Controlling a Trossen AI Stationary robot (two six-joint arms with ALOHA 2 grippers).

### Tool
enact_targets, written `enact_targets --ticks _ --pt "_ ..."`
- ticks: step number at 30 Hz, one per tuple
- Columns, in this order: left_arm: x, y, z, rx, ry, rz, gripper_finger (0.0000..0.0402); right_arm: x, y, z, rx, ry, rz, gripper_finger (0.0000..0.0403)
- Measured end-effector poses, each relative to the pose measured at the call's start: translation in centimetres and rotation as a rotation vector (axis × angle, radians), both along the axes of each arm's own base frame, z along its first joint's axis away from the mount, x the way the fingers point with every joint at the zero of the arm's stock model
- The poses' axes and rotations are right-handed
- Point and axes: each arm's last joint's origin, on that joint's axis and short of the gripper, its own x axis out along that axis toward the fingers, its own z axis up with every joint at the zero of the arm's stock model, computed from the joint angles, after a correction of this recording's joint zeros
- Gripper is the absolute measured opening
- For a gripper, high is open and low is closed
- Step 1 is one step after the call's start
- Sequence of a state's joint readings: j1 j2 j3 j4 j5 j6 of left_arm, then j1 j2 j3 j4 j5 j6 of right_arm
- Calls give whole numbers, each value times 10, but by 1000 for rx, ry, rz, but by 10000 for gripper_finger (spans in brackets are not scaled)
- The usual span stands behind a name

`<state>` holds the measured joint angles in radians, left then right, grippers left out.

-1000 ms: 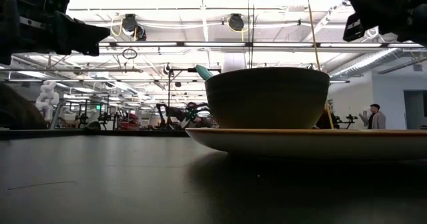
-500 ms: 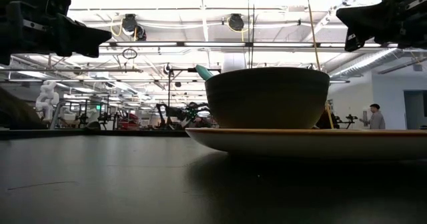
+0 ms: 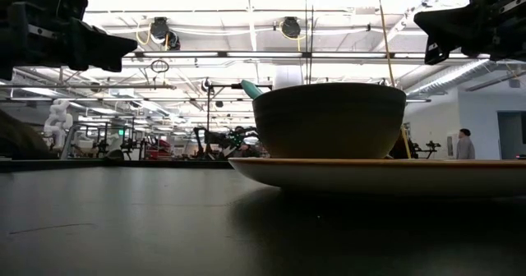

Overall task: Set table place
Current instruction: Return to Home Position

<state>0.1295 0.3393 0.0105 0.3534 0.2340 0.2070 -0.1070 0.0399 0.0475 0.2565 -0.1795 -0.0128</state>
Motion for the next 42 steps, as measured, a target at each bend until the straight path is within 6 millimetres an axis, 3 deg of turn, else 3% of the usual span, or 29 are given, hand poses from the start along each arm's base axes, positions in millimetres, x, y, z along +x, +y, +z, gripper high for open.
enact_targets --ticks 14,42 --pt "0 0 0 -14 1 0 31 0 0 0 8 1 6 0" --pt "0 0 1 -3 -5 1 33 0 0 1 29 -5 11 0"
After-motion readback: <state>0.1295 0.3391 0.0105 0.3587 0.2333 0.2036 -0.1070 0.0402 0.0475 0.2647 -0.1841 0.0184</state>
